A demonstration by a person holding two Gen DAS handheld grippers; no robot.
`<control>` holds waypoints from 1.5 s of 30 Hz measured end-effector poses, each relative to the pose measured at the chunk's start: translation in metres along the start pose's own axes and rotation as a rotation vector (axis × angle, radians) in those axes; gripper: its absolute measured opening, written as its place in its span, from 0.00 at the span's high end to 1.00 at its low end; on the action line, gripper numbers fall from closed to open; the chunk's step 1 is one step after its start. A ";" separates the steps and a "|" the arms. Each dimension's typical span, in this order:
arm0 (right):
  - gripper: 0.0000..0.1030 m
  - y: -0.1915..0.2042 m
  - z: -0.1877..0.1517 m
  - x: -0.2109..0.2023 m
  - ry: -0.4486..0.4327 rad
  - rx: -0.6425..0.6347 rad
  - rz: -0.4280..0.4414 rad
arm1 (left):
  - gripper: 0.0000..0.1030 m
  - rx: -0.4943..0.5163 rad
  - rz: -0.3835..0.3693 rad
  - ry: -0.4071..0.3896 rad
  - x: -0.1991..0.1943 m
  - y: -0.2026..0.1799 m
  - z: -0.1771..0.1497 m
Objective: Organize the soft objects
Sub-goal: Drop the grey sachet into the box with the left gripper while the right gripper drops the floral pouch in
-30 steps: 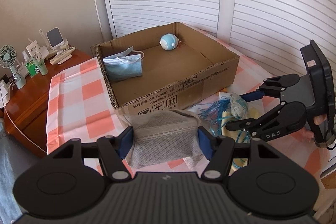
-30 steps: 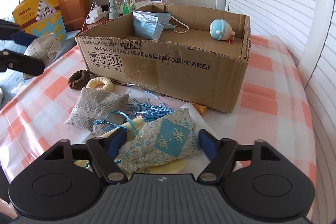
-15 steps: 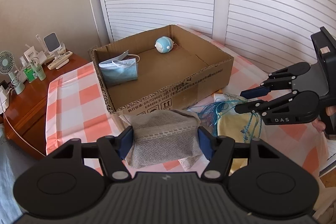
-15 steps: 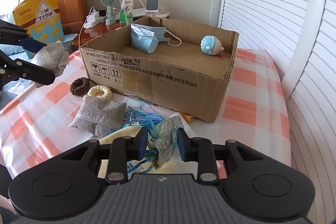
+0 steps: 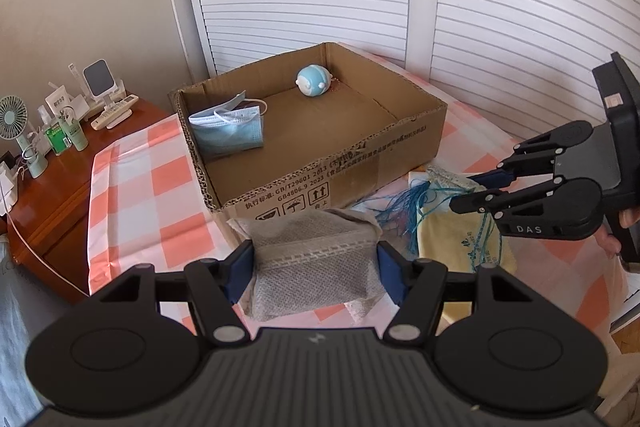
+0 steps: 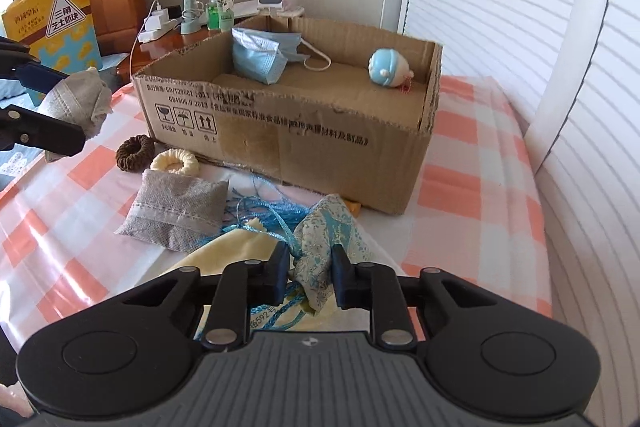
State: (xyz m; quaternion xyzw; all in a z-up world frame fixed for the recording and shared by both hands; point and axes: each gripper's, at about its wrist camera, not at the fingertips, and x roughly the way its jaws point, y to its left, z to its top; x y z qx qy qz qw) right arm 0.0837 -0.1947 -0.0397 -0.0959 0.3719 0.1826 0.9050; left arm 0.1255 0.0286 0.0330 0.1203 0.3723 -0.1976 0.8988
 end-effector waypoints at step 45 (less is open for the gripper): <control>0.78 -0.014 0.168 -0.002 -0.147 -0.143 -0.038 | 0.03 -0.092 0.095 -0.054 0.028 0.035 0.037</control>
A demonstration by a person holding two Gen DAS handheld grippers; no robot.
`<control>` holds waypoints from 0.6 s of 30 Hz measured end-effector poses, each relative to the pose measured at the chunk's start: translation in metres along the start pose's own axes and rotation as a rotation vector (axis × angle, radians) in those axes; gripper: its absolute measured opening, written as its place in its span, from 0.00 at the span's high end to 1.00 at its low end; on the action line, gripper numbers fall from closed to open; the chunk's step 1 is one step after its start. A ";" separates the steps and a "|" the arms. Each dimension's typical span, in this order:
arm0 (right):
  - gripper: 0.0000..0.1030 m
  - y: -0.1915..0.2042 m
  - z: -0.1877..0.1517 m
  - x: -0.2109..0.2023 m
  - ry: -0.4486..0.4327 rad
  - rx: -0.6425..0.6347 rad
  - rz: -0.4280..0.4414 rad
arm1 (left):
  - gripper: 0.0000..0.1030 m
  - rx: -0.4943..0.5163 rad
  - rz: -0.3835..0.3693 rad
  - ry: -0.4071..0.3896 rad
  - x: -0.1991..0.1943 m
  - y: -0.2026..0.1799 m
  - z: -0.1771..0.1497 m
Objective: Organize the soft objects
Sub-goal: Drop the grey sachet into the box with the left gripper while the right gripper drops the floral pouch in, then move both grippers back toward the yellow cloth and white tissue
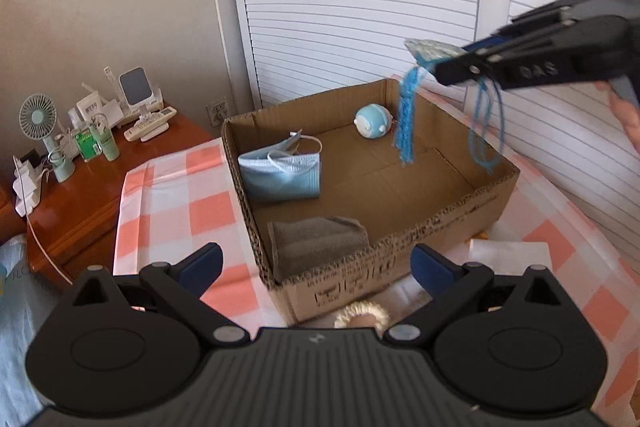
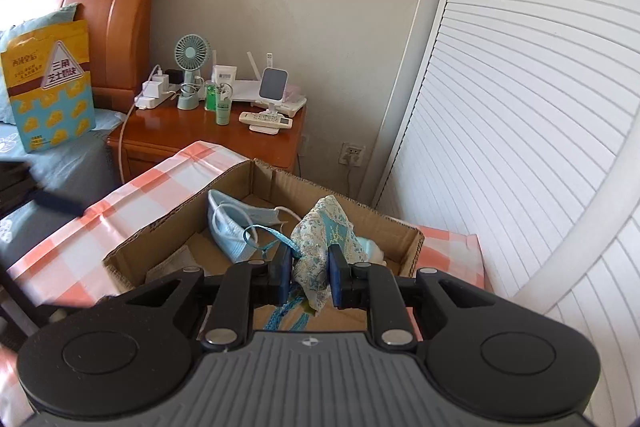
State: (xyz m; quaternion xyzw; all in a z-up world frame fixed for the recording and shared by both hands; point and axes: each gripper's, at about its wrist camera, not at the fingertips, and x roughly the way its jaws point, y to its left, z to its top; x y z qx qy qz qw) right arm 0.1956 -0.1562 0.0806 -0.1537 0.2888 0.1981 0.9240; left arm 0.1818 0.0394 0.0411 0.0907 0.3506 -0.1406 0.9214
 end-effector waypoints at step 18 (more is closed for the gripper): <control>0.00 0.020 -0.044 -0.010 0.028 0.108 -0.031 | 0.03 -0.041 0.049 0.006 -0.036 -0.006 -0.053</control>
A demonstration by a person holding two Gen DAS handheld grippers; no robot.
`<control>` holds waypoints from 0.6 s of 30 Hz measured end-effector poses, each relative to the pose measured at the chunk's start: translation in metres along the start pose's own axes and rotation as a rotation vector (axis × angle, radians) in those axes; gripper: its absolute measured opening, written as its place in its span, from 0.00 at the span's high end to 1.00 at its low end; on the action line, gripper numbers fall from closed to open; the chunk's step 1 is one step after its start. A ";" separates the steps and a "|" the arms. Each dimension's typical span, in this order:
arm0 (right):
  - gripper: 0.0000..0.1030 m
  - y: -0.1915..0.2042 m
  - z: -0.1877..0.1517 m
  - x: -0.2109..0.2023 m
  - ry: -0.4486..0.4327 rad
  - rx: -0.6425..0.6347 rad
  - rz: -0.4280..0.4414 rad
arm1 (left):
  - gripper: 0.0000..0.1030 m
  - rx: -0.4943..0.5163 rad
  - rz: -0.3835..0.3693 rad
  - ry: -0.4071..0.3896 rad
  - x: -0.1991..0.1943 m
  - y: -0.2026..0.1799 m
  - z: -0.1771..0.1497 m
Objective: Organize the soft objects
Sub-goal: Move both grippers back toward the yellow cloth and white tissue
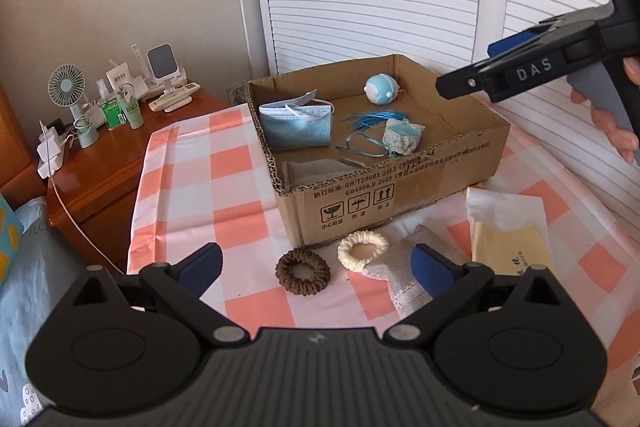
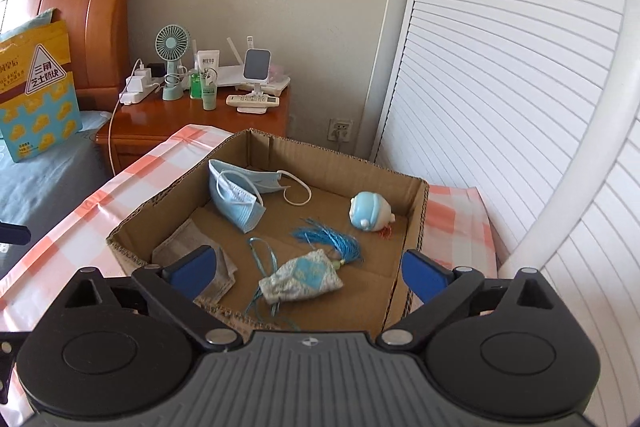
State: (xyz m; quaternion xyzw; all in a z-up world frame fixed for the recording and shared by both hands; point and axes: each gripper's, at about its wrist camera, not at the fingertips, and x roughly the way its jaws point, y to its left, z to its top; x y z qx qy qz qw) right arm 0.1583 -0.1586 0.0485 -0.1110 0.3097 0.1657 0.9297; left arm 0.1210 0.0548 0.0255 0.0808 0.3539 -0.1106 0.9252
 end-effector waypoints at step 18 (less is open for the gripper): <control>0.00 0.025 -0.105 0.007 0.186 0.059 0.186 | 0.02 -0.048 0.012 0.006 -0.020 -0.003 -0.025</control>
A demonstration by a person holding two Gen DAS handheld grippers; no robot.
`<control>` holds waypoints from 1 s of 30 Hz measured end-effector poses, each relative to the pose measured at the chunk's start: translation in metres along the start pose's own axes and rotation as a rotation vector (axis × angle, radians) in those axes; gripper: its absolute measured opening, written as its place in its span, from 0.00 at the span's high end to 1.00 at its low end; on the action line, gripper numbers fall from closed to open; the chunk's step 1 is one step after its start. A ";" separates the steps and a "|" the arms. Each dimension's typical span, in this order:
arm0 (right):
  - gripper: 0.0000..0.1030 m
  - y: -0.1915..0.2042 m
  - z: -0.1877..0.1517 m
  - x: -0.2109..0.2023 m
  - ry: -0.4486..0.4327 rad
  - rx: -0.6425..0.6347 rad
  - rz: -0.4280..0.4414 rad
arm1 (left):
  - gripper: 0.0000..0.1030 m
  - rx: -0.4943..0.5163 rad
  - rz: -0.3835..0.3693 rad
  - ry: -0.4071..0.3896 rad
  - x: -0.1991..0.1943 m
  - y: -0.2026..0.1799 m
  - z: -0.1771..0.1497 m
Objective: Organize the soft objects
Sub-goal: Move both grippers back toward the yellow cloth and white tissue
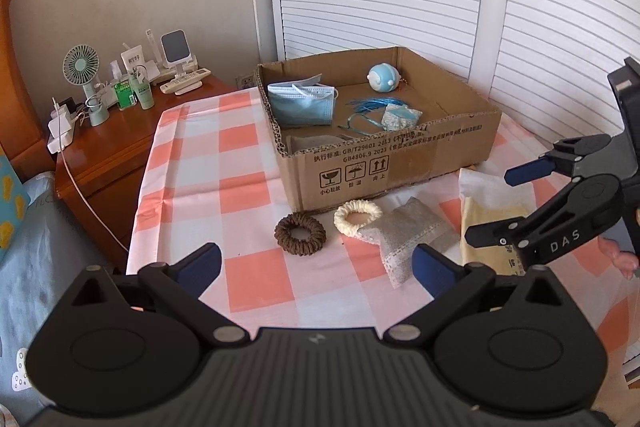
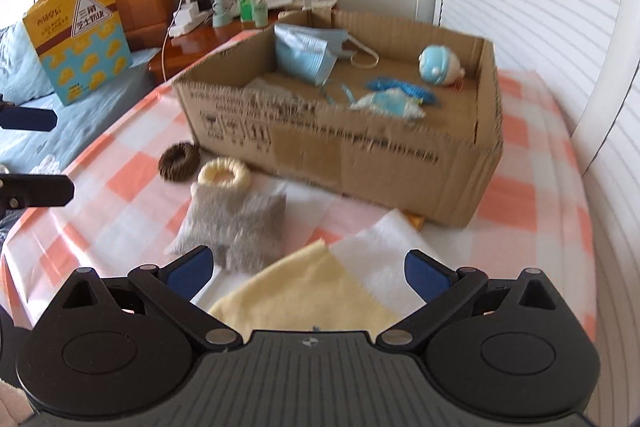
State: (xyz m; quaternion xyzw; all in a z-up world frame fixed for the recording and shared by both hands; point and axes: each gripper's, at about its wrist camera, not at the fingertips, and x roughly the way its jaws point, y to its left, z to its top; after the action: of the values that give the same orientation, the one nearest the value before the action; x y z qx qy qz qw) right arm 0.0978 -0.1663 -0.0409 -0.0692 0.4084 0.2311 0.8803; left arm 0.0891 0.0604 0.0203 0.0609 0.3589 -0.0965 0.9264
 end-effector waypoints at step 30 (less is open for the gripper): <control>0.00 0.009 -0.052 -0.029 0.030 -0.026 0.003 | 0.02 0.089 -0.141 0.078 0.018 -0.033 -0.022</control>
State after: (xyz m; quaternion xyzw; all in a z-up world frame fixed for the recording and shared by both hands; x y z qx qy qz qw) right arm 0.0411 -0.1846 -0.0526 -0.0837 0.4186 0.2368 0.8728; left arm 0.0805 0.0298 -0.0095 0.0806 0.3933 -0.1747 0.8991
